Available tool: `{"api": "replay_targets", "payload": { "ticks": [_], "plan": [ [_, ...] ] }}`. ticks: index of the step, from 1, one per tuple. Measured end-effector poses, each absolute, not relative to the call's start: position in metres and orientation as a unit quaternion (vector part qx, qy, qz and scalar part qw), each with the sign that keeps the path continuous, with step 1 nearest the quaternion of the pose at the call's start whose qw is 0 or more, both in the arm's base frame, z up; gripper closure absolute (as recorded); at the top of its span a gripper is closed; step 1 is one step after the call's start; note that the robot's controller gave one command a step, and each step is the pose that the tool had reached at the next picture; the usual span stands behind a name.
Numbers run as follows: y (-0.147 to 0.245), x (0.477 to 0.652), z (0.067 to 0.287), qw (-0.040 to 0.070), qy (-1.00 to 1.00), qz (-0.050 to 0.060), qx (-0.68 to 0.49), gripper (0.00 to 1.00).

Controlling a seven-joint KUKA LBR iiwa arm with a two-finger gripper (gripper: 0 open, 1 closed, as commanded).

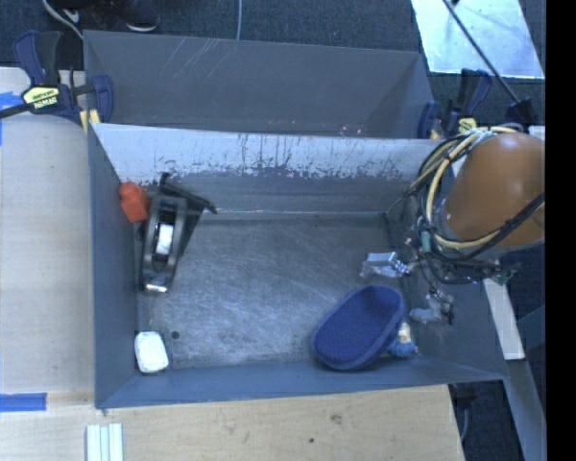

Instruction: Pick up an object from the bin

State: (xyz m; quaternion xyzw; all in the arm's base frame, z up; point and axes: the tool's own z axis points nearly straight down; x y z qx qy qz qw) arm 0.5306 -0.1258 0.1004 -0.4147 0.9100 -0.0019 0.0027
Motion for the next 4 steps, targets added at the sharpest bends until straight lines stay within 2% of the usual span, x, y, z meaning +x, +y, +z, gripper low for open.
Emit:
{"api": "replay_targets", "payload": {
  "ticks": [1, 2, 3, 4],
  "plan": [
    [-0.107, 0.52, 0.07, 0.002, 0.839, -0.001, -0.544, 0.0],
    [-0.107, 0.521, 0.07, 0.002, 0.839, -0.001, -0.544, 0.0],
    [-0.107, 0.521, 0.07, 0.002, 0.839, -0.001, -0.544, 1.0],
    [-0.107, 0.523, 0.092, 0.002, 0.84, -0.001, -0.543, 1.0]
  ]
}}
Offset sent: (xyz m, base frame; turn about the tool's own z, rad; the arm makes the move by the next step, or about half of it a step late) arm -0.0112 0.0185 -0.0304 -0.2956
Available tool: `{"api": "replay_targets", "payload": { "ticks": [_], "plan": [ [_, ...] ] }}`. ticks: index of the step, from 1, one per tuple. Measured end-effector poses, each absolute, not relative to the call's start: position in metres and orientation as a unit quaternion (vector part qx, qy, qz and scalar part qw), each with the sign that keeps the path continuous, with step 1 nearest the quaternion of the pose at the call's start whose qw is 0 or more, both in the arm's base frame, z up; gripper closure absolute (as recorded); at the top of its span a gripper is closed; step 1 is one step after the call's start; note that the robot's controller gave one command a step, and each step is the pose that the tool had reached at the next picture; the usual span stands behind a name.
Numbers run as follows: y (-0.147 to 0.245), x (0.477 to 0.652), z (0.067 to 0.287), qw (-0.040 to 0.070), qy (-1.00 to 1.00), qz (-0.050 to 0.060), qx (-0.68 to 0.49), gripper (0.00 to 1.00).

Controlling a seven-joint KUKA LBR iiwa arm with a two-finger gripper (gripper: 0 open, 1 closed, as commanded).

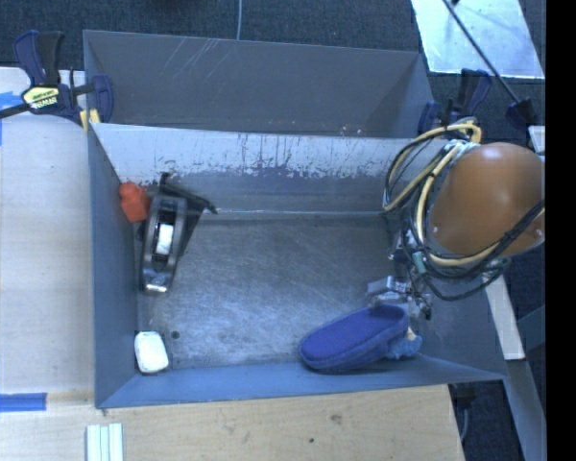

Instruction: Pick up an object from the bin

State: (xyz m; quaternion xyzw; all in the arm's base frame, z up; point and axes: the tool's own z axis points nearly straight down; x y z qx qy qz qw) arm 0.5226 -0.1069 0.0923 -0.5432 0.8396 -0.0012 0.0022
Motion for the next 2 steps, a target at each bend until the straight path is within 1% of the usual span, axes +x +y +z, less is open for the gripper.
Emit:
{"api": "replay_targets", "payload": {
  "ticks": [1, 2],
  "plan": [
    [-0.1071, 0.5243, 0.1579, 0.003, 0.84, -0.002, -0.543, 1.0],
    [-0.107, 0.5252, 0.1659, 0.002, 0.84, -0.001, -0.542, 1.0]
  ]
}}
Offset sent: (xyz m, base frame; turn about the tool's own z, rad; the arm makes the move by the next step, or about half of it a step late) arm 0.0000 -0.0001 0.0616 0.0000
